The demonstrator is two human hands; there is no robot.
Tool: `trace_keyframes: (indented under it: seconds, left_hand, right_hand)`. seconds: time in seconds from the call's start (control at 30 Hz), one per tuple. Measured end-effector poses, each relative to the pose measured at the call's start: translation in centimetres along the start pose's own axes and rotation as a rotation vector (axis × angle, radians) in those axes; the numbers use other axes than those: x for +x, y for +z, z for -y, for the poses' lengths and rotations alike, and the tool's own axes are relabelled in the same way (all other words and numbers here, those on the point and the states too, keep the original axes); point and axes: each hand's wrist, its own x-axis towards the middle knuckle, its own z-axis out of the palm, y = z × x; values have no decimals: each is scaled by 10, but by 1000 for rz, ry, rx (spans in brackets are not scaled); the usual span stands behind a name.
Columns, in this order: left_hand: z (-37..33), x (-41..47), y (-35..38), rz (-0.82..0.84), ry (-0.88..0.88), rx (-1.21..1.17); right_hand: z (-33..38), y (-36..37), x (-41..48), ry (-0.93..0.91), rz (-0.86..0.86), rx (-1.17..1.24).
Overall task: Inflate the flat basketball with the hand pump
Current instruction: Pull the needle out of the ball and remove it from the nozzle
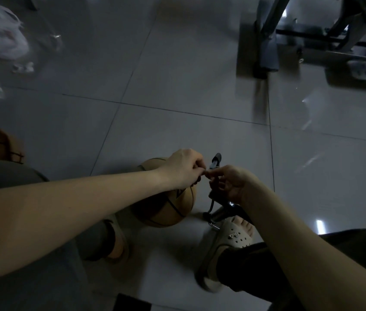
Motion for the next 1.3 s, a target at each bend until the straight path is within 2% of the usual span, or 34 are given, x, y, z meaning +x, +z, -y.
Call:
trace_keyframes:
  seconds: [0.13, 0.2, 0.27, 0.37, 0.6, 0.7, 0.83, 1.07, 1.17, 1.3]
  left_hand:
    - [6, 4, -3, -33, -134, -238]
    - [8, 7, -5, -82, -177, -325]
    - [11, 12, -6, -109, -177, -335]
    - [14, 16, -2, -108, -181, -335]
    - [9, 12, 4, 32, -139, -404]
    - [10, 8, 1, 60, -108, -340]
    - [9, 6, 1, -53, -4, -162]
    - [7, 9, 3, -307, 150, -6]
    - [6, 12, 4, -301, 256, 36]
    - [5, 13, 5, -280, 305, 27]
  right_hand:
    - [1, 2, -5, -172, -107, -133]
    - [3, 1, -8, -282, -139, -361]
    - [5, 1, -8, -397, -168, -616]
    - [8, 1, -6, -451, -189, -728]
    - [11, 1, -8, -418, -225, -501]
    - [15, 2, -8, -410, -220, -409]
    - [17, 1, -9, -378, -197, -333]
    - [21, -5, -10, -300, -146, -236]
    - [22, -7, -8, -225, -100, -214]
    - [22, -10, -6, -201, -67, -182]
